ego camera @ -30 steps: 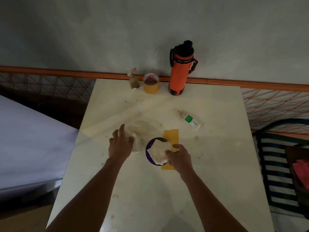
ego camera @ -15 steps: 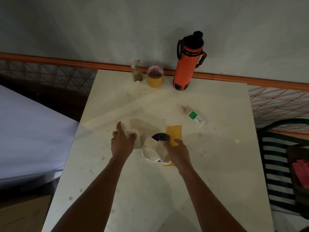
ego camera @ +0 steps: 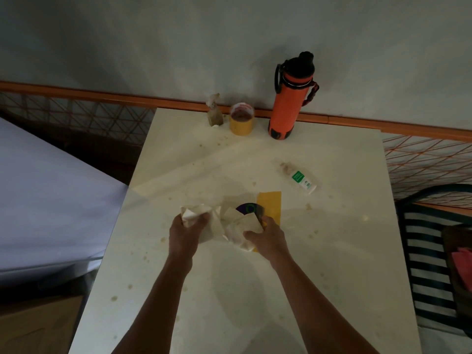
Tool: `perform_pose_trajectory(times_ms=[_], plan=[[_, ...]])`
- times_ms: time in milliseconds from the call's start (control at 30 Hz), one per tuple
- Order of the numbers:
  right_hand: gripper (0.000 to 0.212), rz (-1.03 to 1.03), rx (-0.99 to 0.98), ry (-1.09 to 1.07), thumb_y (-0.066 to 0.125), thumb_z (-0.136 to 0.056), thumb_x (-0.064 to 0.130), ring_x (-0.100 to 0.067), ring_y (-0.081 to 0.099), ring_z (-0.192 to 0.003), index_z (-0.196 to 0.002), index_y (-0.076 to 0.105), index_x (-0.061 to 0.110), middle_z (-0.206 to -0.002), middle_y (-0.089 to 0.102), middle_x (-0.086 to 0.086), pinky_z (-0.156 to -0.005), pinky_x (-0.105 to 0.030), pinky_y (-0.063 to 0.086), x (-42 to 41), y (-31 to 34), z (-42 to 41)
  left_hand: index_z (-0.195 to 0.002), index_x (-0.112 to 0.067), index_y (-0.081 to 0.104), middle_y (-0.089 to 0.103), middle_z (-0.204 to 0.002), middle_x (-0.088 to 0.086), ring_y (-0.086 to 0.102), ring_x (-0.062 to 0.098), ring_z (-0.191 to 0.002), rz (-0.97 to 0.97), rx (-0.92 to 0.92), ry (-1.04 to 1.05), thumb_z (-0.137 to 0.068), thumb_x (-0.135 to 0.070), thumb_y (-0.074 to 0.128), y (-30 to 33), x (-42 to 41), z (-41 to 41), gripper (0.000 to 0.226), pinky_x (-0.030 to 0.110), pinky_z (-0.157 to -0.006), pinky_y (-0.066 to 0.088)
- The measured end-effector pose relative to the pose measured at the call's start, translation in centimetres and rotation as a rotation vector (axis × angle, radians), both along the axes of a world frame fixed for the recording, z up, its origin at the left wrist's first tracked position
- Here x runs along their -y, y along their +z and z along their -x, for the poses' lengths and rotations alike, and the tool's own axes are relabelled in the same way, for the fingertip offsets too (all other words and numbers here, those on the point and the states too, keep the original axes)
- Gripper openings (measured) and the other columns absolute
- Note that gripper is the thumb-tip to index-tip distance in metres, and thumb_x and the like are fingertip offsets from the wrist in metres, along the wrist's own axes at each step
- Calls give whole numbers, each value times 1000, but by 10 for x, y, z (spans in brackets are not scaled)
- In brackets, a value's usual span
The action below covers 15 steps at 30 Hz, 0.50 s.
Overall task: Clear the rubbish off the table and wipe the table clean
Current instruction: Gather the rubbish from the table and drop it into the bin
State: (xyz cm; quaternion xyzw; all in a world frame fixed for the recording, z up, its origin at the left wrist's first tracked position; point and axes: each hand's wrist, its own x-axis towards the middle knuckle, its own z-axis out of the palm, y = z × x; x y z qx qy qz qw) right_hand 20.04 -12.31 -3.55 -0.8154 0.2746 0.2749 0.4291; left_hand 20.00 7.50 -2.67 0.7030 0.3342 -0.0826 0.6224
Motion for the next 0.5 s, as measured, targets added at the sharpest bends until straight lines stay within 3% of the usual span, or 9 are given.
perform_pose_trajectory(times_ms=[200,333,500], plan=[[57,-23,-1,-45,77,-76,27,-27,62,-101,-128,56,15,-115,65,-7,-81,-36,52,9,2,10,-114,-18,65,72,-106,1,69,18,-94,-8,-95,-161,-76,-39,86,7,19,-7,48,33,-70,57],[38,-80,-12,-133,81,-72,27,-27,66,-89,-103,67,10,-95,69,-6,-80,-48,59,34,-3,13,-120,-13,59,67,-113,4,65,24,-101,-176,-150,-302,-50,-64,80,11,37,-15,89,47,-89,57],[19,-54,28,-176,82,-71,23,-31,69,-84,-81,66,17,-87,70,-9,-78,-54,58,80,0,7,-131,-6,50,56,-123,14,56,34,-117,-457,-195,-568,-77,-46,82,0,60,-21,74,37,-91,47]])
